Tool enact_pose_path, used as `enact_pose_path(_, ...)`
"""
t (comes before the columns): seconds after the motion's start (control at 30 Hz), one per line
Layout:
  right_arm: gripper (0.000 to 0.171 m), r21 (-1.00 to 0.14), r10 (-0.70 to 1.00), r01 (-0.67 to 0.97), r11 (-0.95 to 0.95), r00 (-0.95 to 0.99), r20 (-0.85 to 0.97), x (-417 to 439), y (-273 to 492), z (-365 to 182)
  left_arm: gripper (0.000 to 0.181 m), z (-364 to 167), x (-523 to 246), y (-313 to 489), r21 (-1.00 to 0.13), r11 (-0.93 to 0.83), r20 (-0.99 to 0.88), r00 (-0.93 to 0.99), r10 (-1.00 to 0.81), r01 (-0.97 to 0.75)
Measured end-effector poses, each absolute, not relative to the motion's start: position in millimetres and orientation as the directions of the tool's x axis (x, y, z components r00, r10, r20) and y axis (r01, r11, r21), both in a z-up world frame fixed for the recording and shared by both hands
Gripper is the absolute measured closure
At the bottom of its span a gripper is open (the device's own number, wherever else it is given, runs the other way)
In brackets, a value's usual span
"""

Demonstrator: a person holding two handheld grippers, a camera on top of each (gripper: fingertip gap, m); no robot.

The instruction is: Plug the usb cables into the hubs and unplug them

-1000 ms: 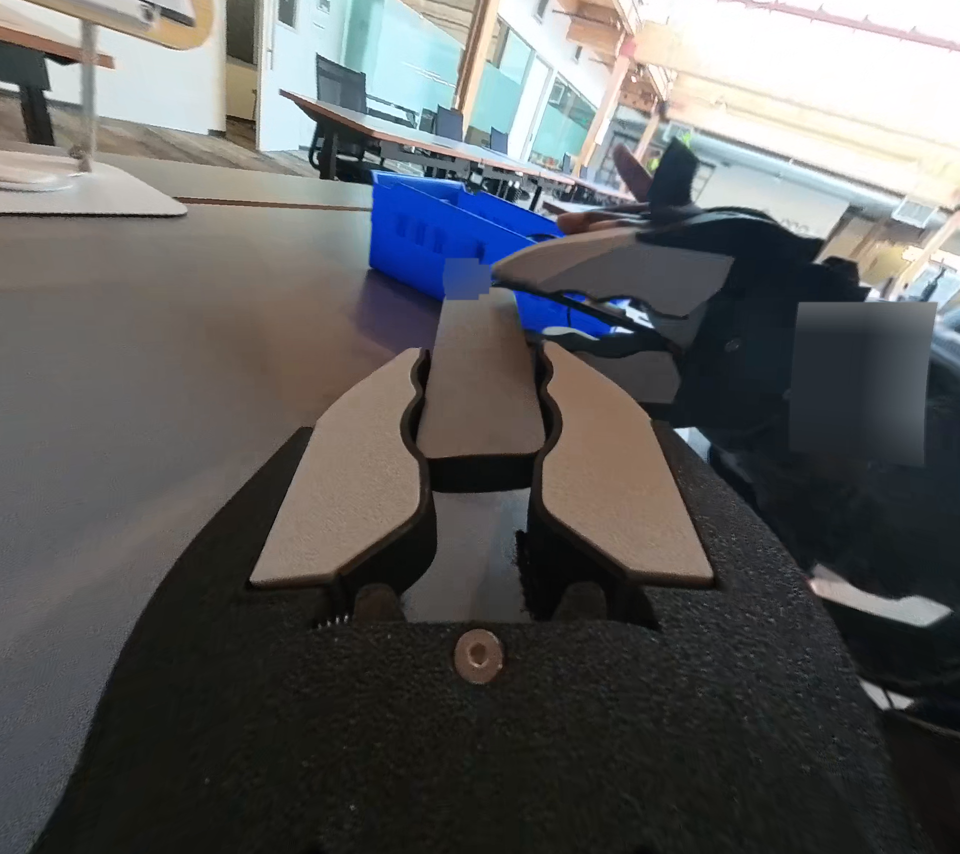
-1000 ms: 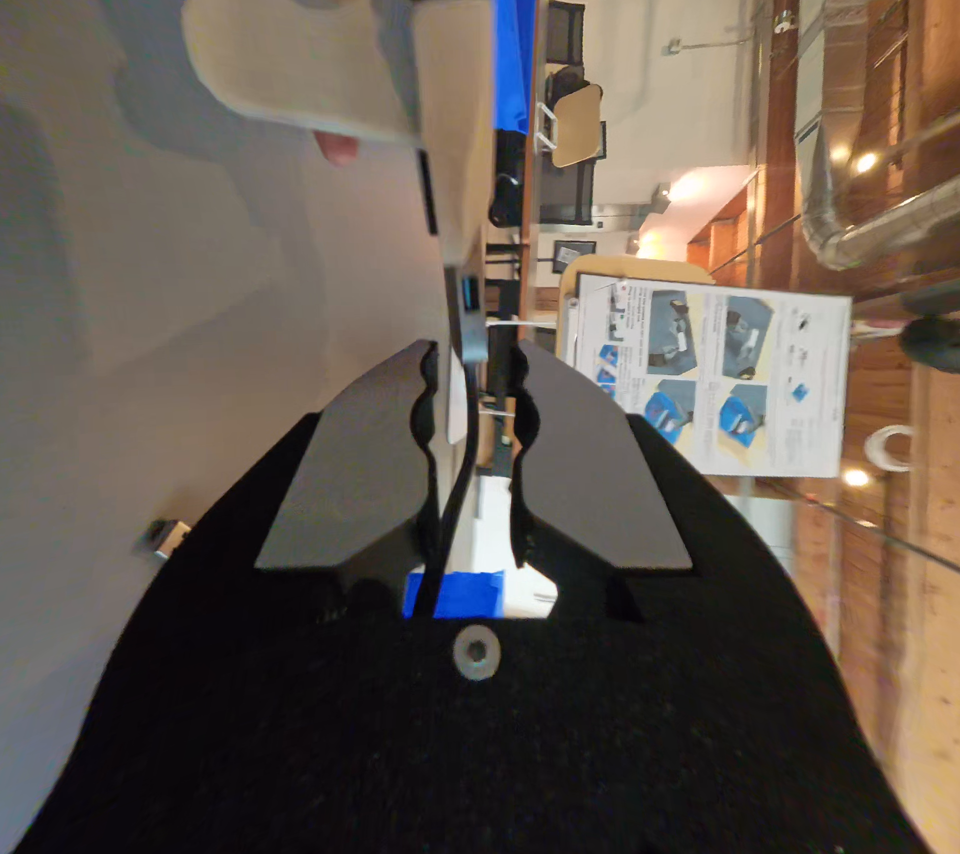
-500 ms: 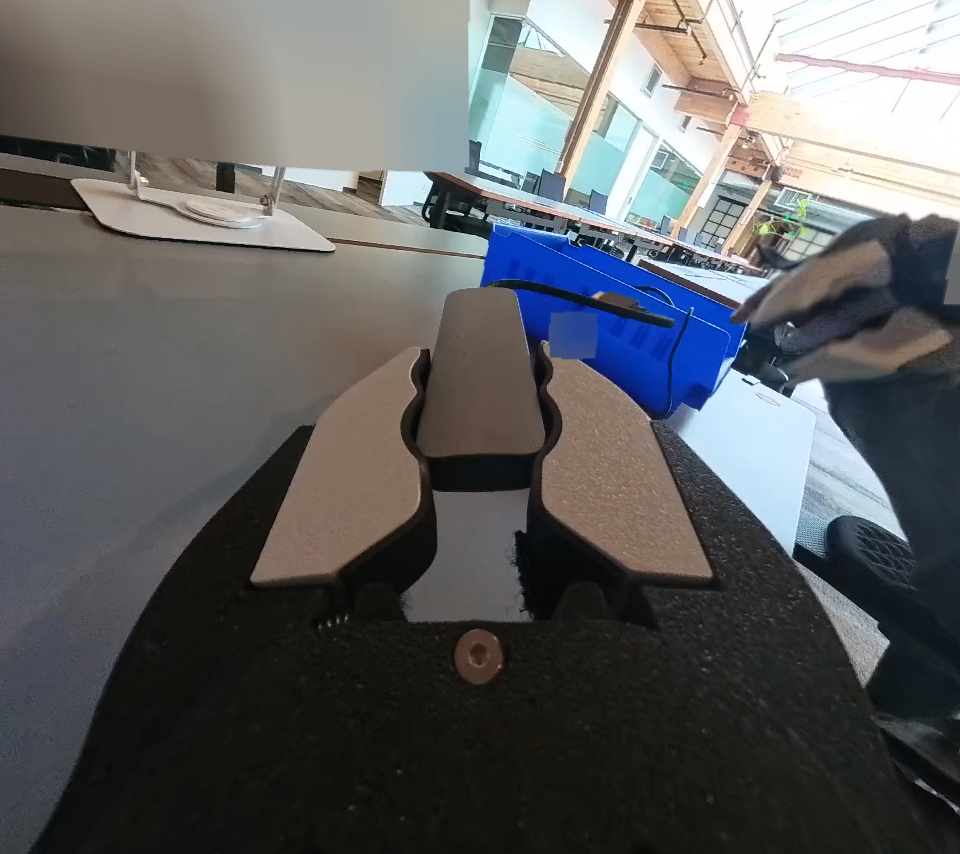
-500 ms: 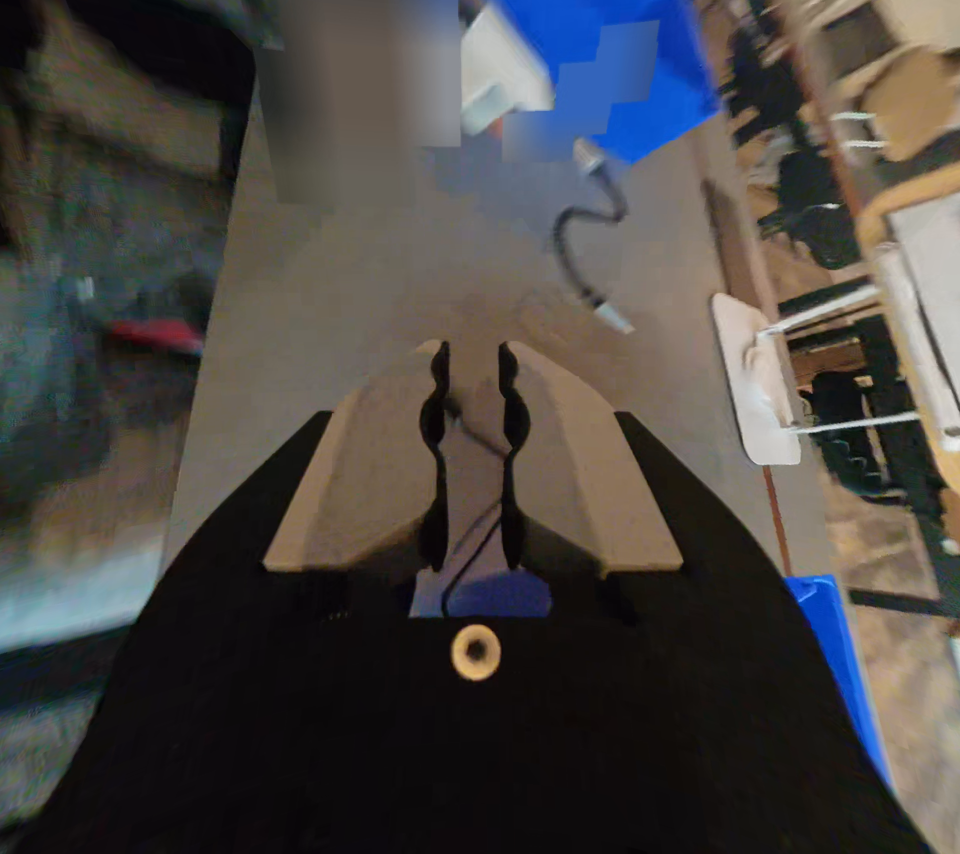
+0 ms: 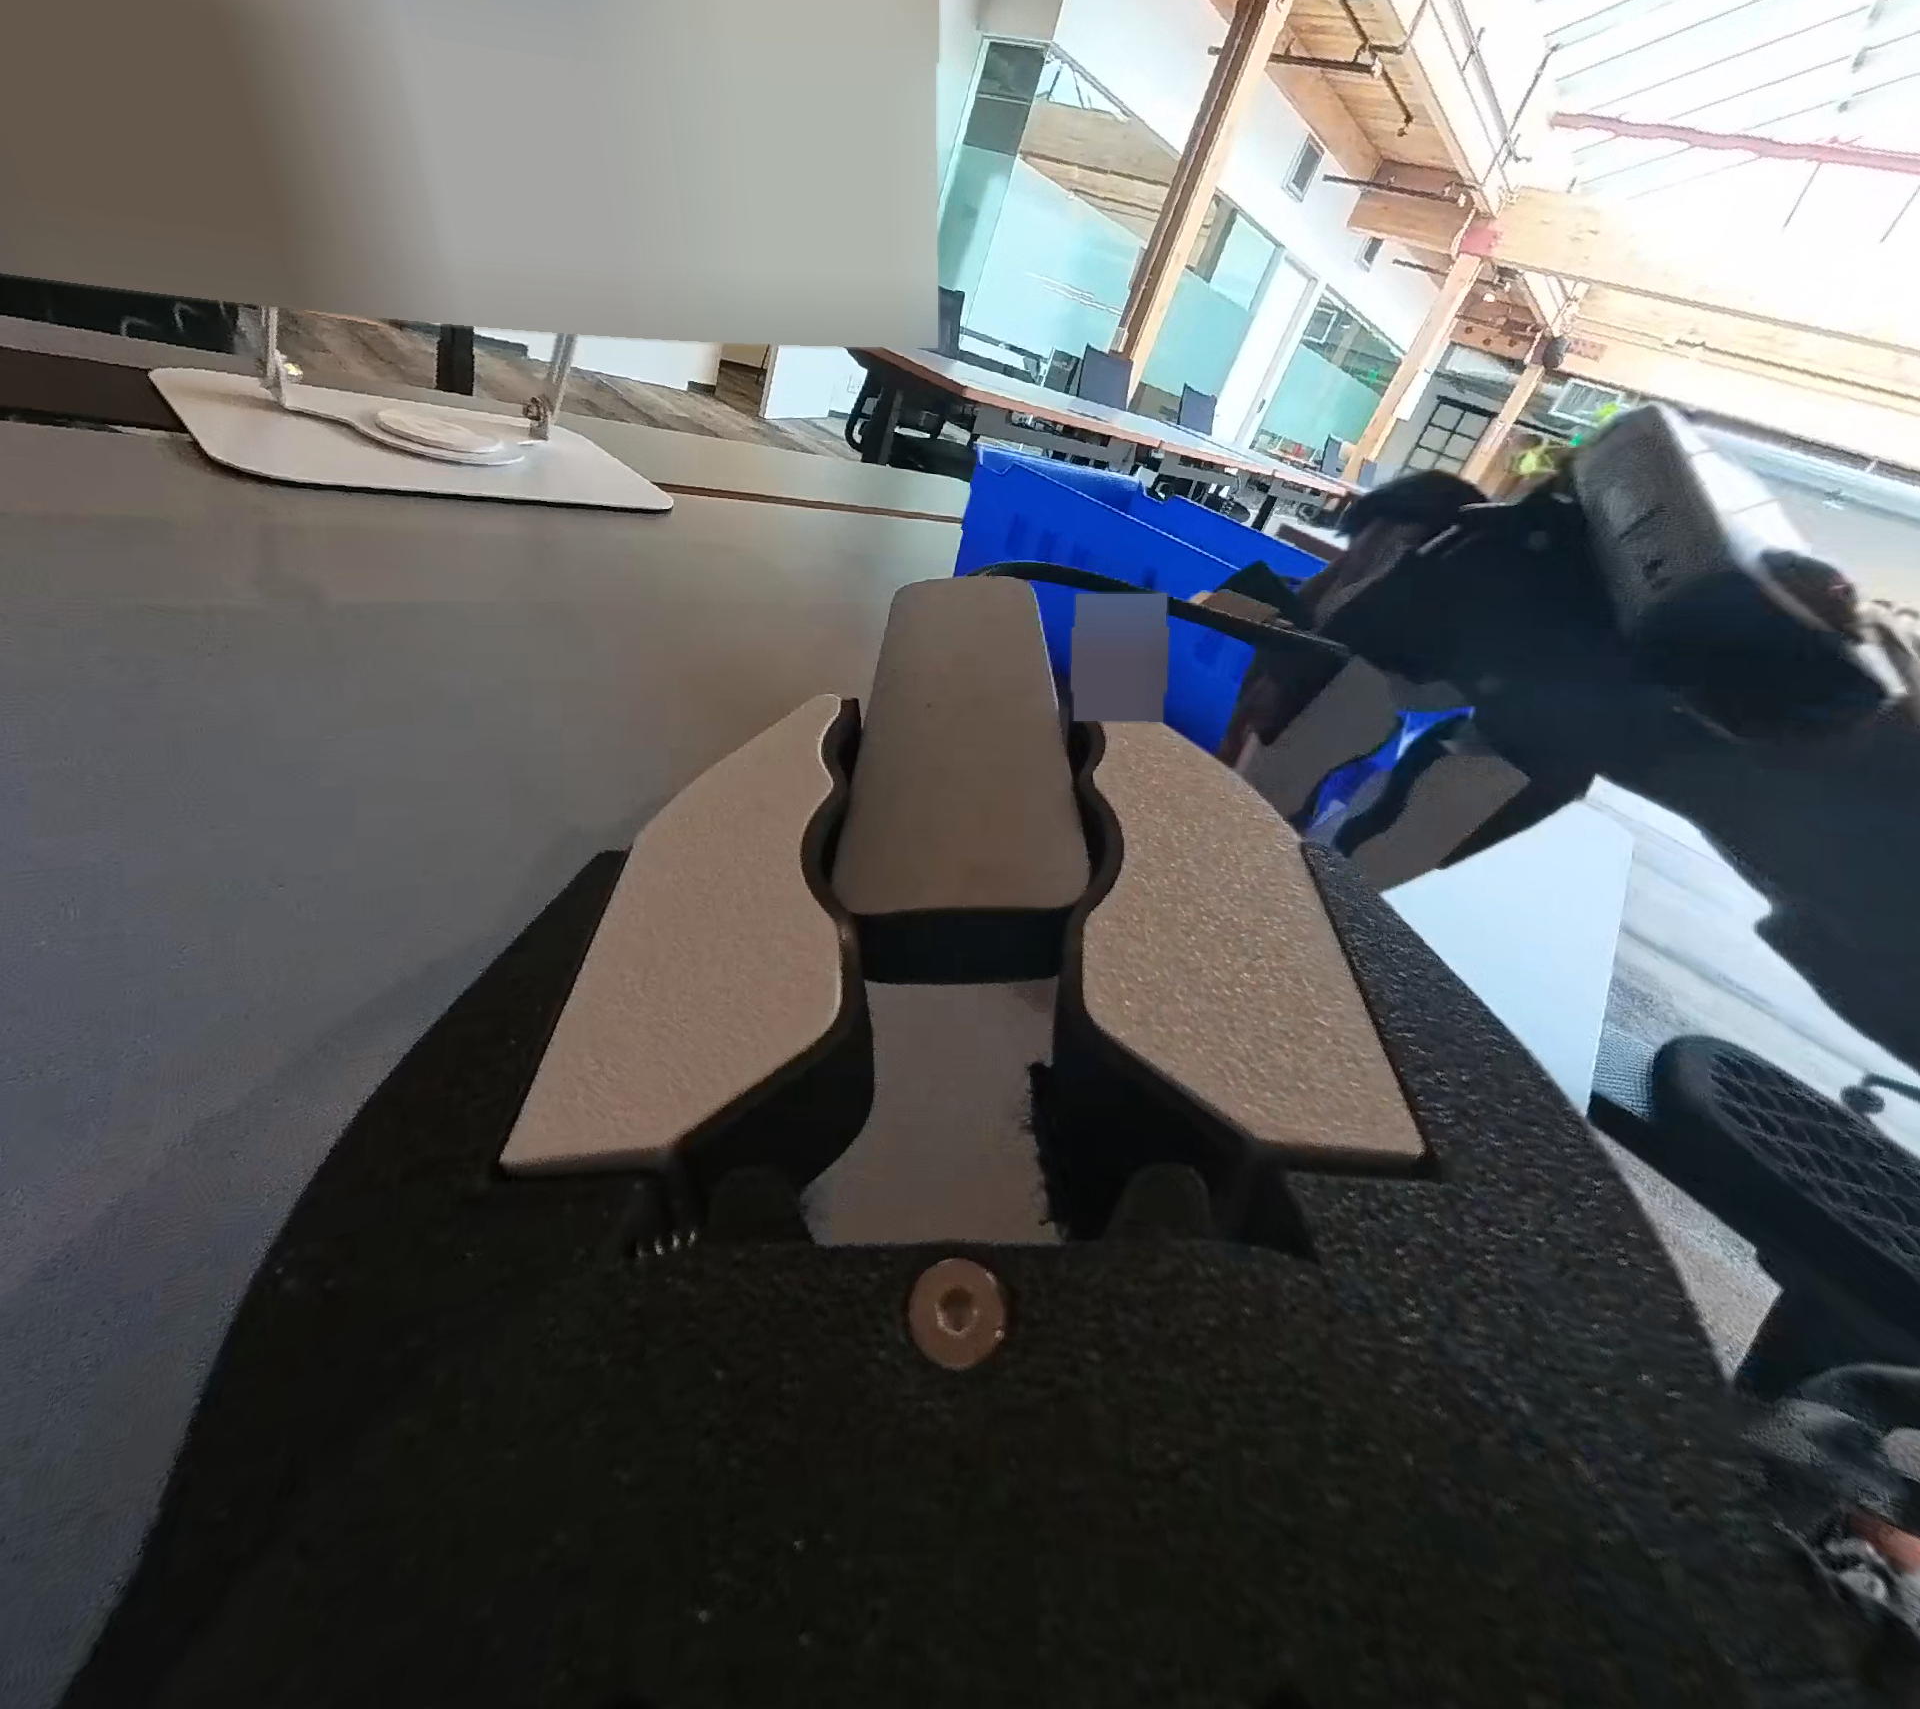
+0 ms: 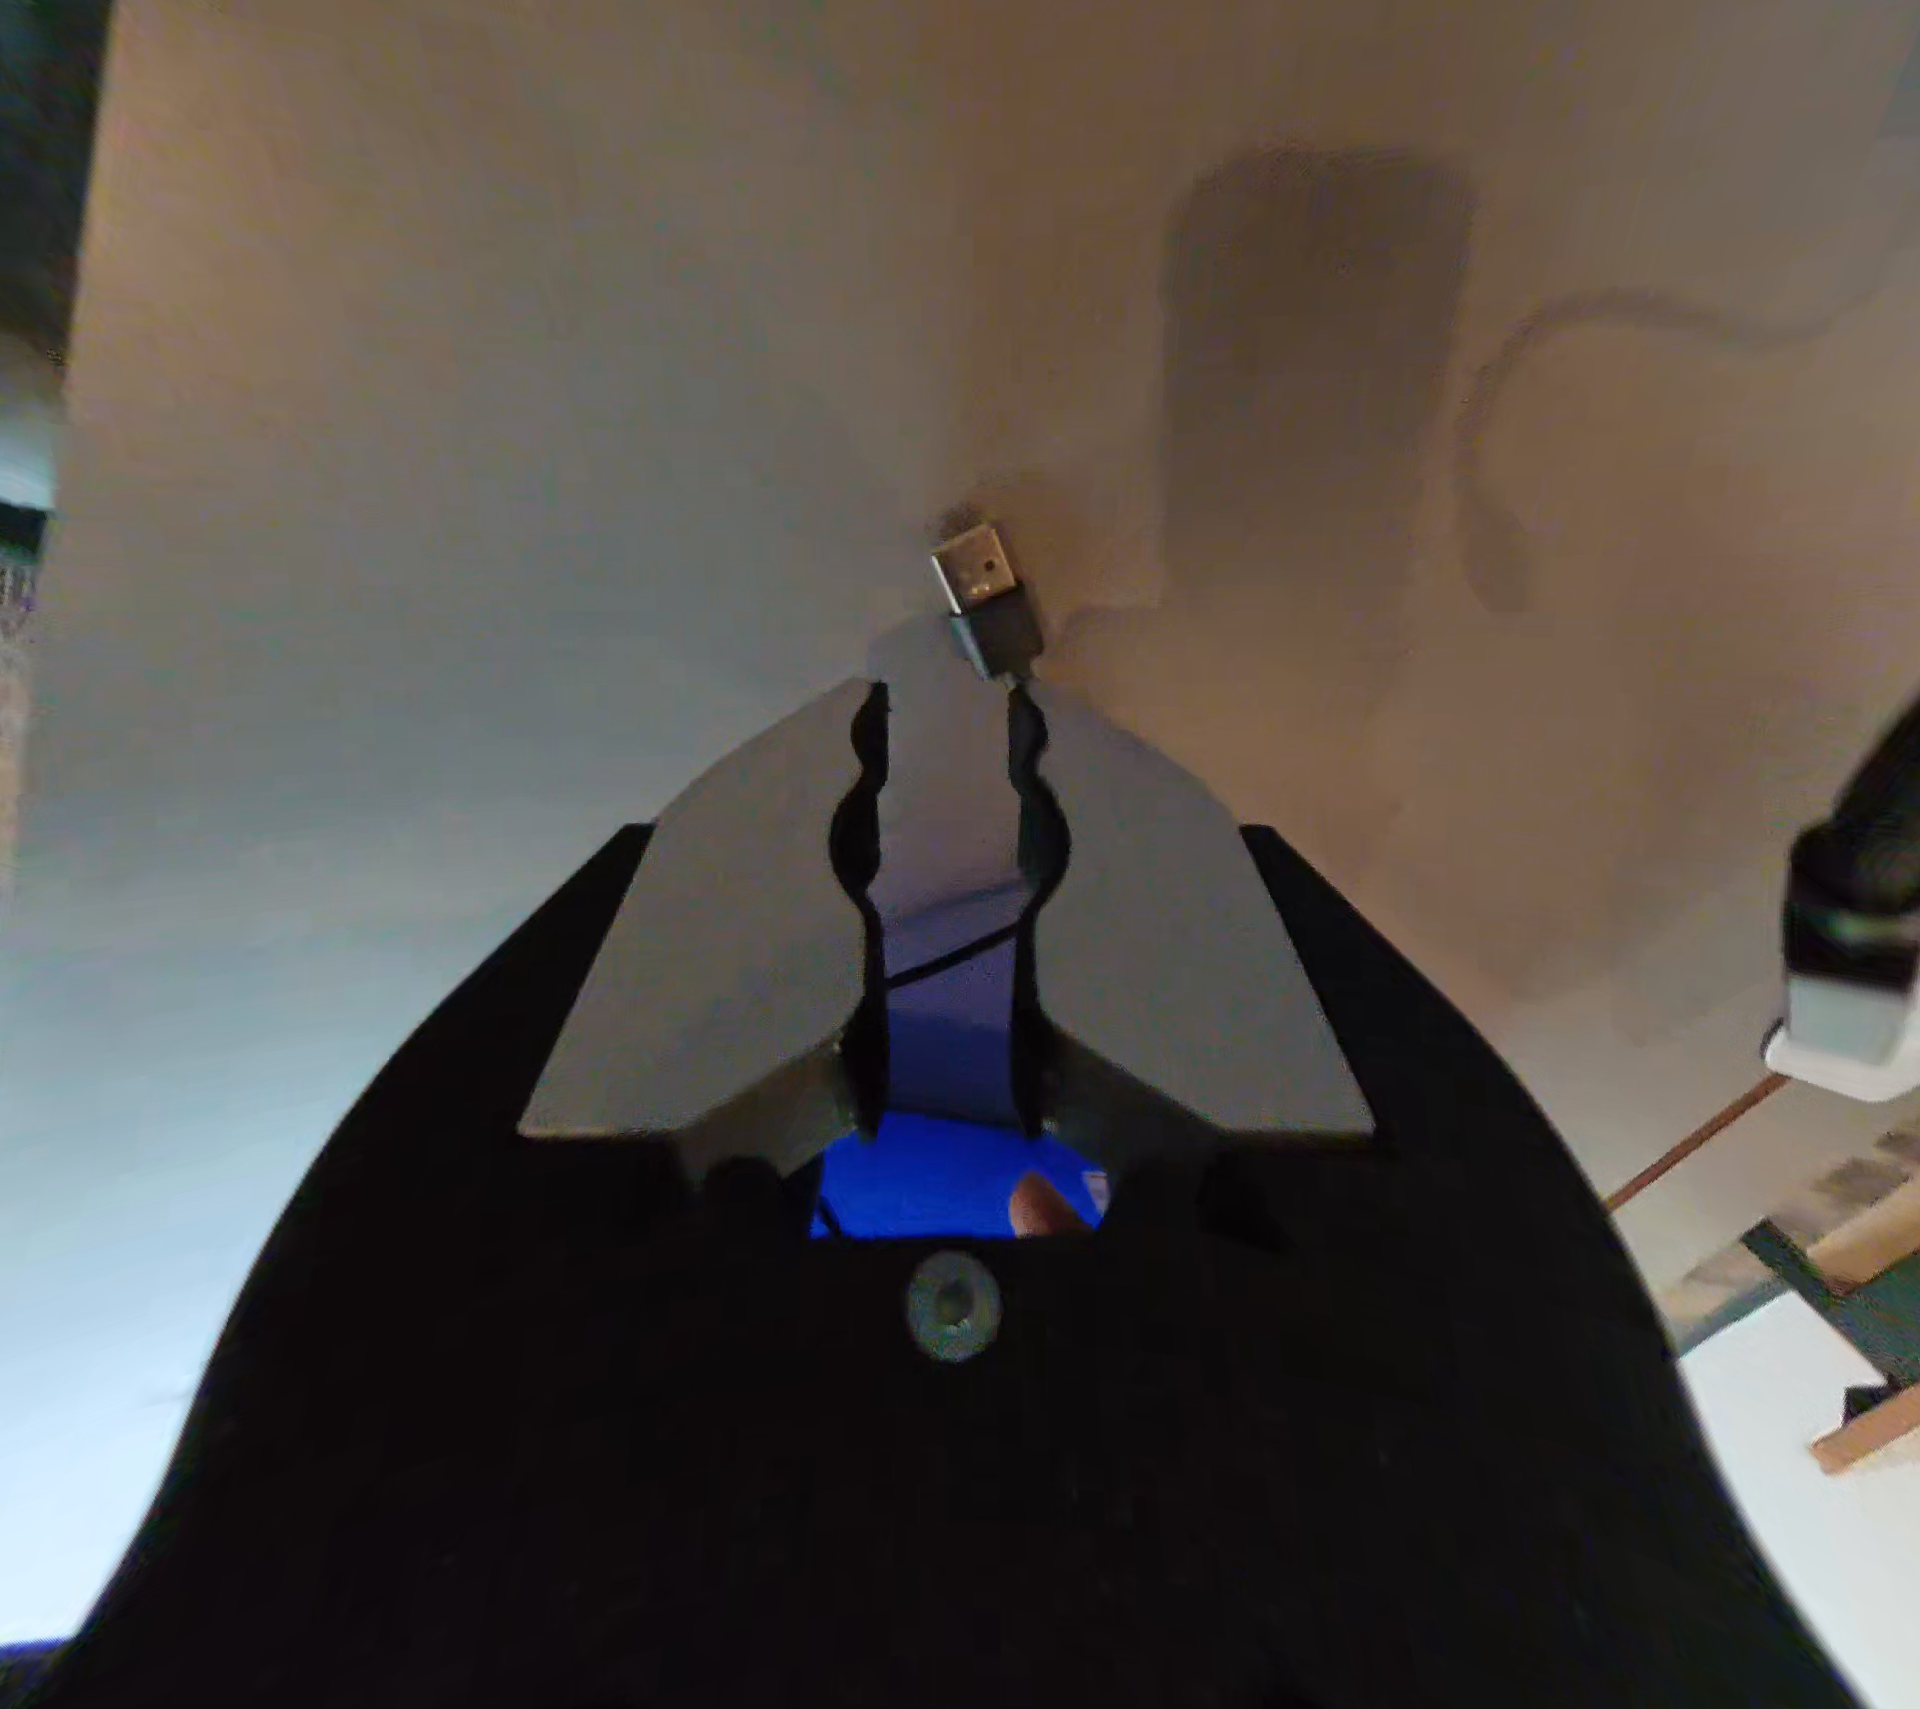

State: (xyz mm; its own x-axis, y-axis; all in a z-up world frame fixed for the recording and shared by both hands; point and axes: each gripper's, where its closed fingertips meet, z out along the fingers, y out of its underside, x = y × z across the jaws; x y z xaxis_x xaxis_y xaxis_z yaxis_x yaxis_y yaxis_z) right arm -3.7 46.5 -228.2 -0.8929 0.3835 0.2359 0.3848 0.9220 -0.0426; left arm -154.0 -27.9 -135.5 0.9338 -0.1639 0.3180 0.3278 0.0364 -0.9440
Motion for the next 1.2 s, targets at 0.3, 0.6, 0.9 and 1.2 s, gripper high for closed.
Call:
enact_pose_path(0.3, 0.137, -0.031, 0.27, 0.268, 0.963, -0.956, 0.116, -18.2, 50.2, -243.3, 0.143, -135.7, -162.5, -29.7, -0.933, 0.035, 0.347, 0.922, -0.169, 0.358)
enact_pose_path(0.6, 0.156, -0.193, 0.479, 0.461, 0.866, -0.877, 0.051, -20.4, 41.1, -244.3, 0.143, -135.6, -163.4, -28.8, -0.939, 0.046, 0.332, 0.933, -0.142, 0.341)
enact_pose_path(0.9, 0.157, -0.581, 0.932, 0.741, 0.337, -0.35, 0.093, -62.4, 22.8, -168.0, 0.143, -134.0, -183.0, -33.4, -0.998, 0.069, 0.021, 0.987, 0.162, 0.01)
enact_pose_path(1.2, 0.157, -0.575, 0.968, 0.78, 0.246, -0.23, 0.103, -112.5, -2.6, -157.9, 0.143, -132.0, -170.6, -32.5, -0.96, 0.019, -0.269, 0.936, 0.225, -0.281)
